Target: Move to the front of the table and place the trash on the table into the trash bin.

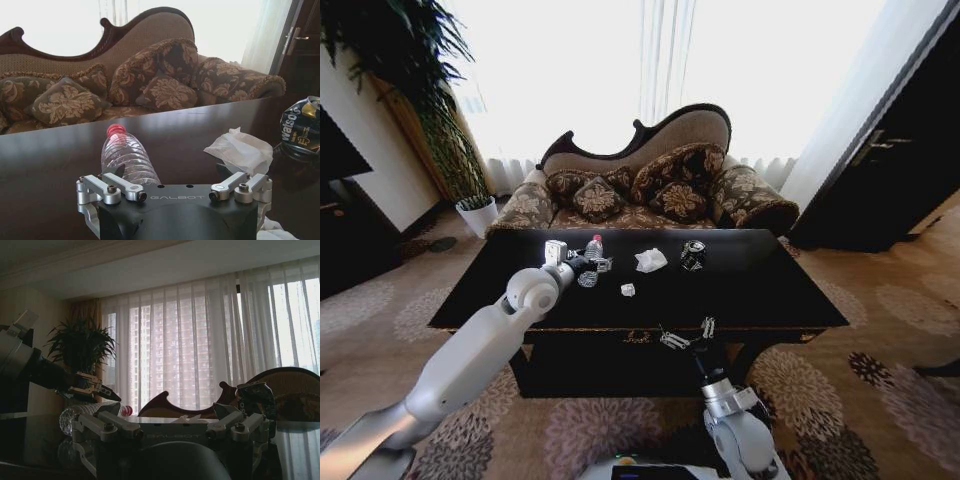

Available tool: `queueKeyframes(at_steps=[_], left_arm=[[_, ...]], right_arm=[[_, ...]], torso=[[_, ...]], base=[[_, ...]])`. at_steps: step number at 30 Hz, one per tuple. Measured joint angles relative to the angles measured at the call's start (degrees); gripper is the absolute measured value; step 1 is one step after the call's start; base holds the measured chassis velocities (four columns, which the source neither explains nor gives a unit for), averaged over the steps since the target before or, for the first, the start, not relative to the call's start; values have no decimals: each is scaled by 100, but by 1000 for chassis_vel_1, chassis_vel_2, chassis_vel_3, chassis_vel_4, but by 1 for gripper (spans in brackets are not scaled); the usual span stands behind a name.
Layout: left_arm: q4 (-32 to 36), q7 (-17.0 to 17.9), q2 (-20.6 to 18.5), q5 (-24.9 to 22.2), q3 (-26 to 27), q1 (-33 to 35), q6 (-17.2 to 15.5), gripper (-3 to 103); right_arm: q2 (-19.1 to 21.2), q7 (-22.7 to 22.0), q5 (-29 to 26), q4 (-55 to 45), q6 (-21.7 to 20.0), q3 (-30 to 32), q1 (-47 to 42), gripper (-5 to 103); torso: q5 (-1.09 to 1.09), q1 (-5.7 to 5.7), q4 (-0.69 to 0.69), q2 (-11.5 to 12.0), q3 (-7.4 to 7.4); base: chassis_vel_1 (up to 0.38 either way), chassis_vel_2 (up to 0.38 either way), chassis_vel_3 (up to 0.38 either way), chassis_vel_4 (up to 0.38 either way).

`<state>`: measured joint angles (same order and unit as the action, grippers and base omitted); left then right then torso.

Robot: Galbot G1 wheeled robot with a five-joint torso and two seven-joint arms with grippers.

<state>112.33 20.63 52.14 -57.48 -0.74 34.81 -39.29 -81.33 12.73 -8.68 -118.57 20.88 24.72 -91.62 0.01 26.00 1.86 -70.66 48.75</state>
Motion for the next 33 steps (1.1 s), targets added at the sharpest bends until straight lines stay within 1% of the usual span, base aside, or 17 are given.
queueKeyframes(at_steps=[8,13,14,18,21,27,29,30,33], left_arm=[[-9,-79,52,170,59,169,20,100],[152,-149,68,251,294,471,-16,100],[199,-183,45,279,348,575,-36,100],[322,-286,-9,413,538,821,-36,100],[393,-391,-29,561,744,1080,-15,100],[431,-475,-35,676,945,1367,43,101],[487,-486,-33,706,1091,1559,67,92],[487,-486,-33,706,1091,1559,67,92],[587,-514,-58,733,1264,1782,82,76]], right_arm=[[10,15,8,70,39,-25,24,100],[30,25,13,122,122,-25,22,100],[35,27,14,127,144,-24,15,100],[55,29,14,129,170,-23,14,100],[66,33,17,129,188,-43,14,100],[76,36,30,117,197,-76,7,100],[80,37,42,104,207,-93,-1,100],[80,37,42,104,207,-93,-1,100],[87,39,50,96,236,-105,-14,100]], torso=[[0,0,0,0,0],[0,0,0,0,0],[4,0,0,0,1],[1,0,0,0,1],[1,0,0,0,0],[1,0,0,0,0],[1,0,0,-1,0],[1,0,0,-1,0],[1,0,0,-1,0]], base=[[0,0,0,0],[0,0,0,0],[0,0,0,0],[0,0,0,0],[0,0,0,0],[0,0,0,0],[0,0,0,0],[0,0,0,0],[0,0,0,0]])
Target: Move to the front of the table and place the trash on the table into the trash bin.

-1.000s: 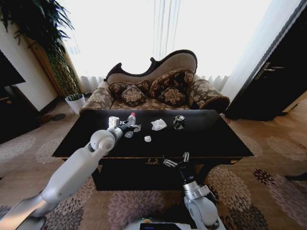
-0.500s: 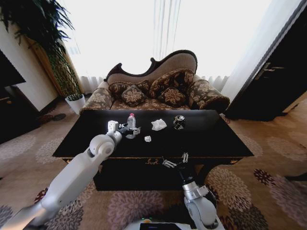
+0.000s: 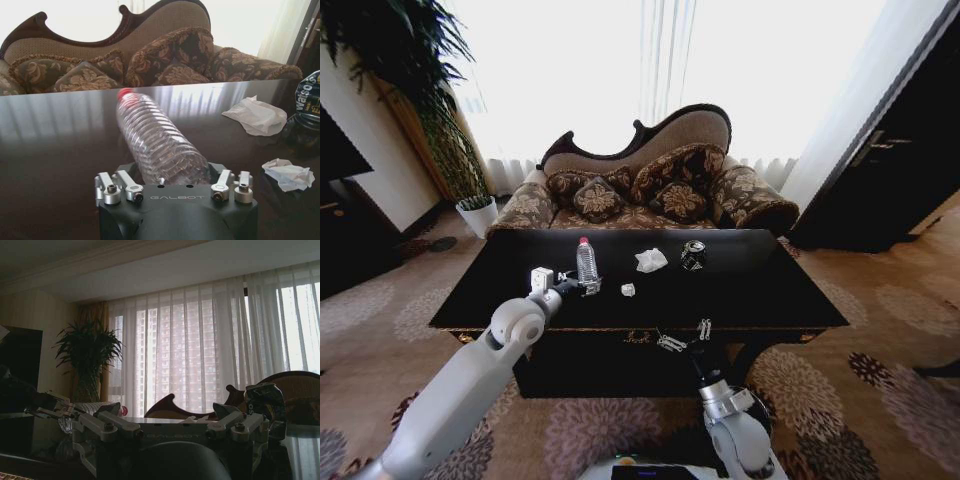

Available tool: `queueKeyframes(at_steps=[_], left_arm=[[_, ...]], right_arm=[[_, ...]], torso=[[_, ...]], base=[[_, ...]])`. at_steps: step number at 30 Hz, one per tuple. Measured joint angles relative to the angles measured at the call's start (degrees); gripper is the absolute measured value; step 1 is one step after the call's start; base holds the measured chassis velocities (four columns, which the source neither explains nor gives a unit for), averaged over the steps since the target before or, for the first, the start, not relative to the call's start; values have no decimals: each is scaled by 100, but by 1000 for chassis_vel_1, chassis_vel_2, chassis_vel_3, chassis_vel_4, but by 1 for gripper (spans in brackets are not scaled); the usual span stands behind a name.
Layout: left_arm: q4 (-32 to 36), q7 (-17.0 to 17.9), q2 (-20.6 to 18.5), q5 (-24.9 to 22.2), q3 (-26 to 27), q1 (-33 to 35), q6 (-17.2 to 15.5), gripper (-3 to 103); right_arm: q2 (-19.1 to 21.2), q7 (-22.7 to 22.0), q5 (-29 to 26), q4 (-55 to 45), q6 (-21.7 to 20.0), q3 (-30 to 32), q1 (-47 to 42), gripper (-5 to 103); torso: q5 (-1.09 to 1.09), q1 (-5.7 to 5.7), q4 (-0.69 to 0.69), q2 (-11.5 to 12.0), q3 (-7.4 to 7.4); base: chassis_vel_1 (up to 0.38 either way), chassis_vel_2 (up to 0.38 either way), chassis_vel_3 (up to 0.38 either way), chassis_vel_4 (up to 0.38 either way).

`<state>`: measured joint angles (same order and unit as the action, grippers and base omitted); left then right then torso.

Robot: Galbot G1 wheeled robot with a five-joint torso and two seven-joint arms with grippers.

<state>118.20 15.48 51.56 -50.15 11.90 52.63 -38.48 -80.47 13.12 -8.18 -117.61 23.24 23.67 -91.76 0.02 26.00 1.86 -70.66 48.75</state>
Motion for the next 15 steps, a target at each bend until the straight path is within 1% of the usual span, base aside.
queueKeyframes(at_steps=[2,5,6,8,9,10,12,13,14,15], left_arm=[[27,-7,-10,5,54,63,7,76],[131,-68,-30,35,256,264,23,59],[131,-68,-30,35,256,264,23,59],[203,-116,-43,47,390,389,27,51],[228,-131,-50,50,434,434,30,51],[303,-171,-79,70,569,560,35,46],[352,-197,-95,85,643,641,47,46],[439,-239,-116,105,778,772,62,43],[504,-275,-125,115,884,870,75,42],[657,-342,-129,132,1099,1062,107,42]], right_arm=[[0,0,4,0,11,-6,-4,100],[-4,1,21,0,56,-41,-6,100],[-4,1,21,0,56,-41,-6,100],[-5,1,25,-1,87,-57,-11,100],[-5,1,25,0,96,-64,-12,100],[-3,0,23,0,108,-80,-16,100],[-2,-4,19,0,109,-89,-16,100],[0,-16,9,-6,109,-110,-17,100],[1,-22,-1,-16,109,-124,-16,100],[3,-32,-42,-44,107,-147,-10,100]], torso=[[0,0,0,0,0],[-1,0,0,0,0],[-1,0,0,0,0],[0,0,0,0,0],[-1,0,0,0,0],[0,0,0,0,0],[0,0,0,0,0],[-1,0,0,0,0],[0,0,0,0,0],[0,0,1,0,0]], base=[[0,0,0,0],[0,0,0,0],[0,0,0,0],[0,0,0,0],[0,0,0,0],[0,0,0,0],[0,0,0,0],[0,0,0,0],[0,0,0,0],[0,0,0,0]])
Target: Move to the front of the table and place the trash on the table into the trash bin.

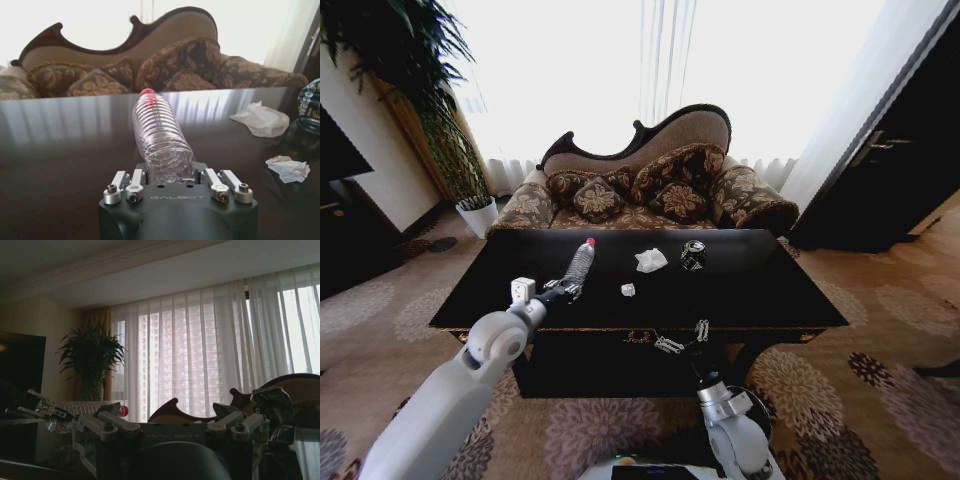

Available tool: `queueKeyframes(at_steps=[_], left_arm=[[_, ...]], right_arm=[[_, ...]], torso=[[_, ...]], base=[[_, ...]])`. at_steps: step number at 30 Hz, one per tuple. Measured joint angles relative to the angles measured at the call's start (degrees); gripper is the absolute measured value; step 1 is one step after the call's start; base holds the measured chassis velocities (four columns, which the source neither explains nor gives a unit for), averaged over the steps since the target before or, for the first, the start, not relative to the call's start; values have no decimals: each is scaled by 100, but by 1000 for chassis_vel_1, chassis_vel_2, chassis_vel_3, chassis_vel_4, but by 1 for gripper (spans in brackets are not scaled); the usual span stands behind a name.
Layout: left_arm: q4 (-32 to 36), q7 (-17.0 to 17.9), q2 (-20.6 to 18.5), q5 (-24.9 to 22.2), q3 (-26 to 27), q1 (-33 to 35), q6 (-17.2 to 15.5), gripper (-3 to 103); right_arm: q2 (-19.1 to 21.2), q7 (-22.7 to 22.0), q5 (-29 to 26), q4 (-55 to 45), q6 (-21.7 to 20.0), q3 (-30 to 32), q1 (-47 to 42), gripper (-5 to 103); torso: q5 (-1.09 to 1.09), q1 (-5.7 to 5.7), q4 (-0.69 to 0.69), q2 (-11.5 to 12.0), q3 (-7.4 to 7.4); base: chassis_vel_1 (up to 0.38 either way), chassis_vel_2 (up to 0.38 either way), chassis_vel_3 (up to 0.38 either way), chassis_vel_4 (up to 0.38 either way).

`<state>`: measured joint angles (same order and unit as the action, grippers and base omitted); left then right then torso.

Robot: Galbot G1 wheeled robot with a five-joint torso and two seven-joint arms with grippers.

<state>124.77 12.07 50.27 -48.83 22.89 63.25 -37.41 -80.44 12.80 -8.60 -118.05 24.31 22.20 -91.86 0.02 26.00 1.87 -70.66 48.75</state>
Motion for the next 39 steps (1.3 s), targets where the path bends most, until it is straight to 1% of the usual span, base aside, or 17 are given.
queueKeyframes(at_steps=[2,5,6,7,9,10,11,12,14,16,18,19,23,26,29,35,39], left_arm=[[119,-68,8,25,143,127,27,42],[486,-600,102,536,730,583,234,42],[660,-996,177,1157,1120,855,496,42],[660,-996,177,1157,1120,855,496,42],[838,-1372,256,1882,1551,1163,942,42],[876,-1422,269,1976,1621,1219,1022,42],[1065,-1591,334,2190,1877,1451,1371,42],[1065,-1591,334,2190,1877,1451,1371,42],[1243,-1796,433,2317,2133,1657,1690,42],[1296,-1885,472,2367,2208,1724,1795,42],[1559,-2523,671,2554,2525,2039,2294,42],[1559,-2523,671,2554,2525,2039,2294,42],[1783,-3256,865,2761,2656,2345,2632,42],[1833,-3370,920,2841,2659,2417,2682,42],[1874,-3520,995,2931,2658,2536,2745,42],[1874,-3817,976,2982,2706,2632,2888,42],[1870,-4144,865,3120,2801,2744,3202,42]], right_arm=[[4,-1,-36,-12,-2,-14,9,100],[21,-1,-268,-63,-24,-59,42,100],[41,-1,-522,-107,-90,-96,47,100],[41,-1,-522,-107,-90,-96,47,100],[71,6,-961,-182,-196,-167,37,100],[78,10,-1064,-198,-218,-189,33,100],[106,36,-1597,-278,-332,-303,9,100],[106,36,-1597,-278,-332,-303,9,100],[119,113,-2034,-350,-423,-432,-5,100],[120,154,-2137,-364,-436,-461,-6,100],[145,500,-2750,-460,-452,-641,-10,100],[145,500,-2750,-460,-452,-641,-10,100],[174,865,-3383,-649,-450,-712,-20,100],[186,1043,-3550,-728,-419,-708,-23,100],[209,1484,-3922,-908,-326,-702,-53,100],[185,1767,-3872,-988,-249,-742,-57,100],[122,1975,-3737,-1007,-188,-842,-56,100]], torso=[[1,0,0,0,0],[0,0,-1,0,0],[-1,0,-1,0,0],[-1,0,-1,0,0],[0,-1,-2,0,-1],[0,-1,-2,0,0],[1,0,-2,0,0],[1,0,-2,0,0],[0,0,-1,0,0],[-1,0,-1,0,0],[-1,0,-1,0,-1],[-1,0,-1,0,-1],[0,0,-1,0,-1],[-1,-1,-1,0,0],[0,0,-1,0,0],[0,0,-1,0,0],[0,0,-1,0,0]], base=[[0,0,0,0],[0,0,0,0],[0,0,0,0],[0,0,0,0],[0,0,0,0],[0,0,0,0],[0,0,0,0],[0,0,0,0],[0,0,0,0],[0,0,0,0],[0,0,0,0],[0,0,0,0],[0,0,0,0],[0,0,0,0],[0,0,0,0],[0,0,0,0],[0,0,0,0]])
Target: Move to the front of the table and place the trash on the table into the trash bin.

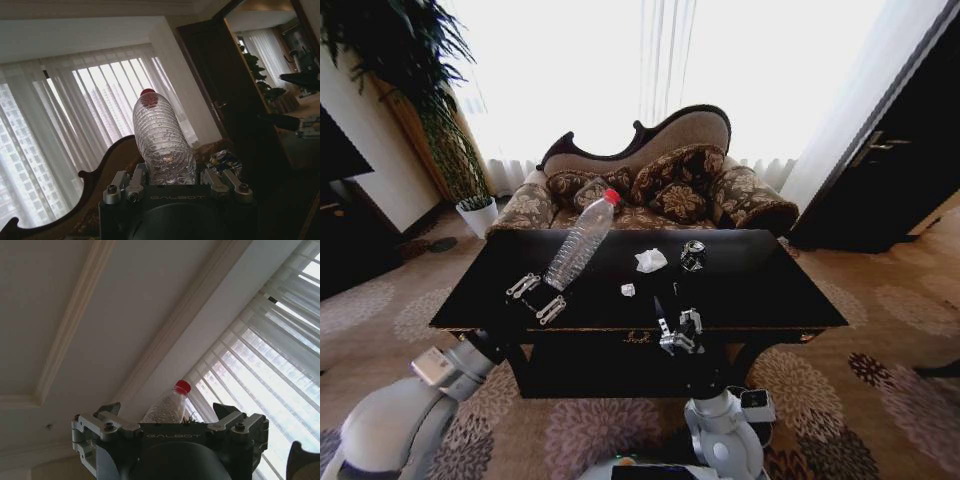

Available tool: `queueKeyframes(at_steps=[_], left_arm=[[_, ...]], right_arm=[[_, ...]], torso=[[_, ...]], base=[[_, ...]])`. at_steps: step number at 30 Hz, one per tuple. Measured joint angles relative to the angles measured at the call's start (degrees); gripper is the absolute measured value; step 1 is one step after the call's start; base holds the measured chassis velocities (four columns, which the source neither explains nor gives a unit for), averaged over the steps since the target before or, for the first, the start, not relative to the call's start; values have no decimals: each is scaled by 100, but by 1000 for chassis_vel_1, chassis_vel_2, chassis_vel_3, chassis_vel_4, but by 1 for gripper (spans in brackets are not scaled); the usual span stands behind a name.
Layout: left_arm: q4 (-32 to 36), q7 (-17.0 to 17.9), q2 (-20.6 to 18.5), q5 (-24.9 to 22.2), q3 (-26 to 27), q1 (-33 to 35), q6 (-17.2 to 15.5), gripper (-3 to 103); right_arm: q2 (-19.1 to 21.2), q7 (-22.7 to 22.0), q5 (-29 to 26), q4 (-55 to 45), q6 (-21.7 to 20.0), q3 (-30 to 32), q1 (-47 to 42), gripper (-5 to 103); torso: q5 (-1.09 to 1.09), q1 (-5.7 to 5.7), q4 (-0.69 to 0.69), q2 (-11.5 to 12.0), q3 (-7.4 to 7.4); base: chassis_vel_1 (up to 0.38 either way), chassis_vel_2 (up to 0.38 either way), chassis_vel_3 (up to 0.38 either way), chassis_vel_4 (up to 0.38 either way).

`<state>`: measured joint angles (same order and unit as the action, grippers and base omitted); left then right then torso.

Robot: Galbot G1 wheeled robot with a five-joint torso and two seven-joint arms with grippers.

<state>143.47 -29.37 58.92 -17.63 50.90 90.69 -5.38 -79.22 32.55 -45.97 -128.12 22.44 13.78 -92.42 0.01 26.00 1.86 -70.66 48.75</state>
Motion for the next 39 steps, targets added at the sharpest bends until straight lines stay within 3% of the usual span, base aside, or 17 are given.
queueKeyframes(at_steps=[3,5,9,18,22,25,30,39], left_arm=[[-3,-139,-52,140,8,47,219,42],[-8,-366,-104,340,-29,127,661,42],[-12,-419,-91,515,-125,189,873,42],[-18,-518,-134,537,-223,41,931,42],[-19,-546,-250,522,-253,1,928,42],[-20,-568,-550,437,-288,-90,893,42],[-23,-576,-998,345,-403,-258,870,42],[-28,-589,-1292,280,-409,-346,886,41]], right_arm=[[-19,95,29,-12,14,-24,-6,100],[-43,158,131,3,27,-46,6,100],[-54,151,197,90,23,-68,38,100],[-4,-194,376,320,-55,-210,228,100],[99,-424,319,341,-172,-341,439,100],[211,-754,286,331,-334,-479,663,100],[198,-807,273,305,-367,-395,694,100],[191,-663,134,391,-397,-283,756,100]], torso=[[1,0,0,0,0],[0,0,0,0,0],[0,1,0,0,0],[0,1,0,0,0],[0,0,0,0,0],[0,1,-2,0,1],[0,1,1,0,0],[0,1,0,0,1]], base=[[0,0,0,0],[0,0,0,0],[0,0,0,0],[0,0,0,0],[0,0,0,0],[0,0,0,0],[0,0,0,0],[0,0,0,0]])
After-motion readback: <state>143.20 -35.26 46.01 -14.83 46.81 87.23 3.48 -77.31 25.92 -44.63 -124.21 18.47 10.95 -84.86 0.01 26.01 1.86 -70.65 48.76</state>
